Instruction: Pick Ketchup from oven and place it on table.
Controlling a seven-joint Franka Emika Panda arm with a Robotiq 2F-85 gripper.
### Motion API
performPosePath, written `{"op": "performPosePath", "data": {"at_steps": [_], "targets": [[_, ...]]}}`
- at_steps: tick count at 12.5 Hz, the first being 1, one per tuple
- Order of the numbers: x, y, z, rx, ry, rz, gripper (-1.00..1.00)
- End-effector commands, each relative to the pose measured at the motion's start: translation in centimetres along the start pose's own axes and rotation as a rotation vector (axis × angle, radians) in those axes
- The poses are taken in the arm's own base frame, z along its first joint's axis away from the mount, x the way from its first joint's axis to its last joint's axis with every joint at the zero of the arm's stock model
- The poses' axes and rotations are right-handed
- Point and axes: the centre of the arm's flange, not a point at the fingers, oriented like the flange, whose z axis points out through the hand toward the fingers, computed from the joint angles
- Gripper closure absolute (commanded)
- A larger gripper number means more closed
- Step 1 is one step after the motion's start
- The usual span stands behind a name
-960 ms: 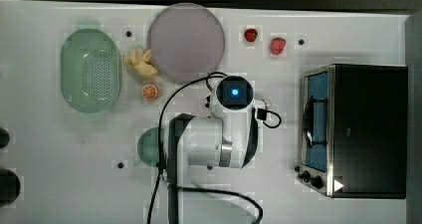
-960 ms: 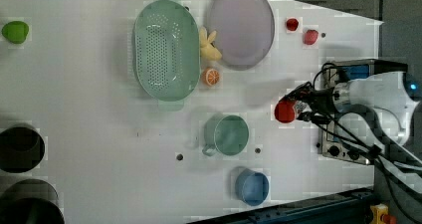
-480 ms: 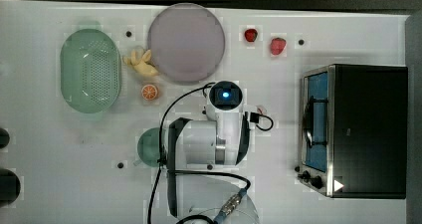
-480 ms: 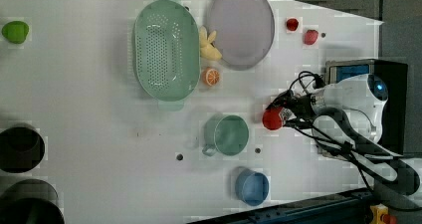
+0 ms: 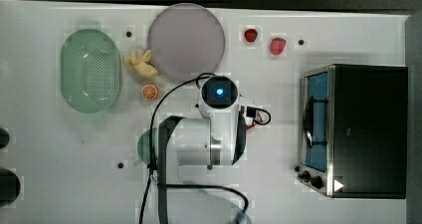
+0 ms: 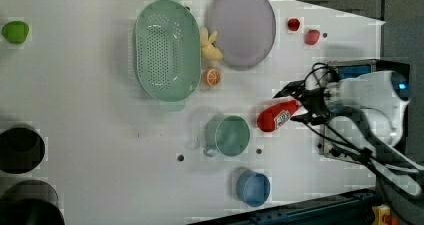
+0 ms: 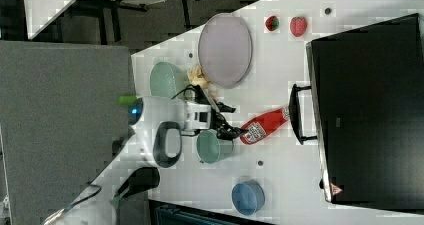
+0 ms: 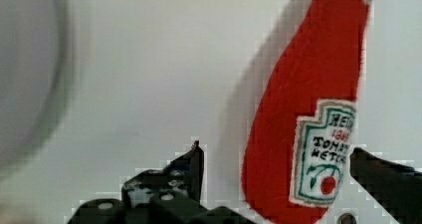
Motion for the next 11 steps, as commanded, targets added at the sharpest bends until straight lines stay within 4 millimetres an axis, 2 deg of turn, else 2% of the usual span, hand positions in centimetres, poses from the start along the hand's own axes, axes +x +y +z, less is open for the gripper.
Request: {"op": "performPosePath", "data": {"at_steps": [1, 4, 5, 8, 11], "targets": [[1.6, -1.2, -13.2, 0.172, 0.103, 0.065, -1.00], [1.8, -0.8, -24.4, 0.240, 0.143, 0.065, -1.00], [1.5, -0.3, -27.5, 0.233, 0.137, 0.063, -1.00], [-0.3, 2.2, -32.8, 0.116, 0.043, 0.060, -1.00], [-1.1, 4.0, -37.7, 0.094, 0.028, 0.062, -1.00]]}}
